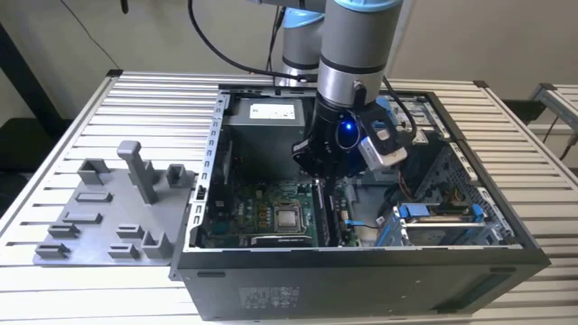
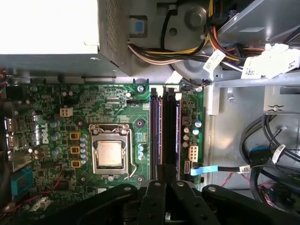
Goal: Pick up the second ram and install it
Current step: 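Press down the second ram until it locks into place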
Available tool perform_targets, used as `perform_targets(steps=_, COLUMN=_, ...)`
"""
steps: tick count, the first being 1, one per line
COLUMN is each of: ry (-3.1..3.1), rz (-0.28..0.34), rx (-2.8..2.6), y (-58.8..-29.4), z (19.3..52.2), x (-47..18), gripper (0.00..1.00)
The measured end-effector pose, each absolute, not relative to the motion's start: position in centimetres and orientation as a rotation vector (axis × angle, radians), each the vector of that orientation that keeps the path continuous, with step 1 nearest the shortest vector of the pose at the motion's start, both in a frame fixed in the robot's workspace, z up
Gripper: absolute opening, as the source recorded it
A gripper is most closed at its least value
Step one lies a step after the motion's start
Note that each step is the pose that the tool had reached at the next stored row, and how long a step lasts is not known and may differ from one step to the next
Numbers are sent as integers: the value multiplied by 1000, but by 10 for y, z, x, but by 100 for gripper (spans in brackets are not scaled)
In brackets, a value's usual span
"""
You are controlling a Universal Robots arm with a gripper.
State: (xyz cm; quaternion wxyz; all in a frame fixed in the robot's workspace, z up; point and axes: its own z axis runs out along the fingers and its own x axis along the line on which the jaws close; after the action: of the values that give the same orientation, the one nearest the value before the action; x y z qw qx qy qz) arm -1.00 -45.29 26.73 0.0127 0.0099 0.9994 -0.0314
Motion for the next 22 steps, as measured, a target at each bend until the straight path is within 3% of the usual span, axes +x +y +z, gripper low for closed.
perform_targets(steps=22, ry=3098, rz=-94, rx=-262, y=-453, z=267, x=-10, gripper=11)
